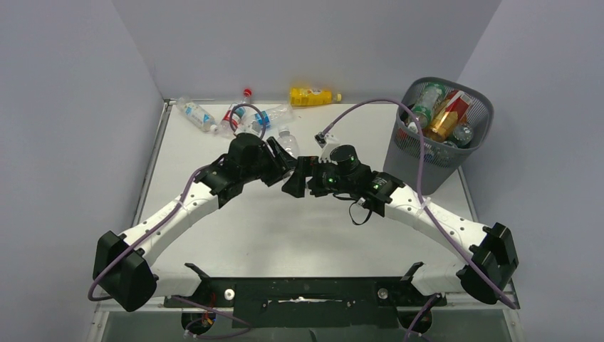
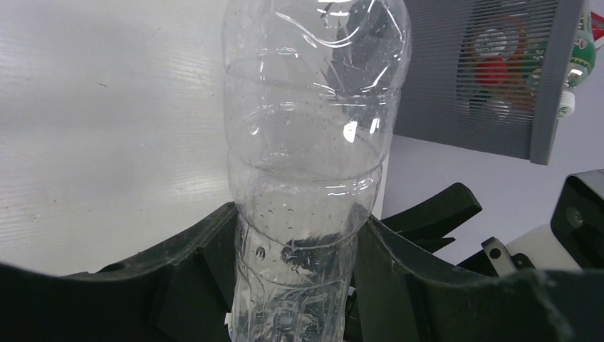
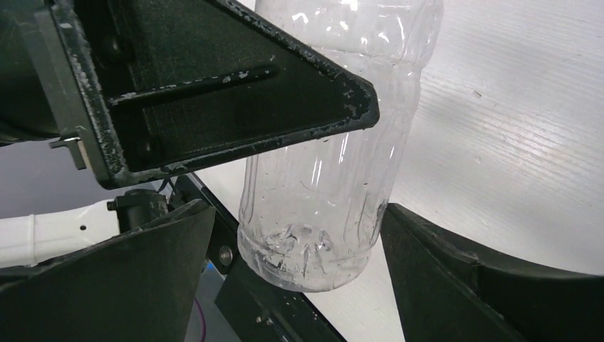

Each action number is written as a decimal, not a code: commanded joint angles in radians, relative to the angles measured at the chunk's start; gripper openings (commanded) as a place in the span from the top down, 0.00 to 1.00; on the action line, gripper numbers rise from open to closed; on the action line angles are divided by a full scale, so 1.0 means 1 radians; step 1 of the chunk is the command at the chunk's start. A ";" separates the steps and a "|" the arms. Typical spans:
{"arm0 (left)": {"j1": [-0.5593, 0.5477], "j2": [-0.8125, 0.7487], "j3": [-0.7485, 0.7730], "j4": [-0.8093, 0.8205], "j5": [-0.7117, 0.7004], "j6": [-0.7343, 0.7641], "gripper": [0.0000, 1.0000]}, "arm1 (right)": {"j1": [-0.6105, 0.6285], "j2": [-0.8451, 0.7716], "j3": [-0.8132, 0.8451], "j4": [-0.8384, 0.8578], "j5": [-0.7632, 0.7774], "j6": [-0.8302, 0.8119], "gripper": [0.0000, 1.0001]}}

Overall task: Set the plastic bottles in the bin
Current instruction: Pick up the plastic bottle at the center of the board, then place the plastic bottle in the trash bin.

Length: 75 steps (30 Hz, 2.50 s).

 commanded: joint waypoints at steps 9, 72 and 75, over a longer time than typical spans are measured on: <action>-0.038 -0.004 0.060 0.102 0.032 -0.039 0.47 | 0.006 -0.009 0.045 0.025 0.065 -0.009 0.51; 0.449 -0.024 0.035 0.088 0.373 0.213 0.12 | -1.177 0.004 0.589 -0.693 0.181 -0.355 0.14; 0.450 -0.016 0.041 0.085 0.375 0.218 0.12 | -1.151 0.016 0.656 -0.735 0.202 -0.364 0.12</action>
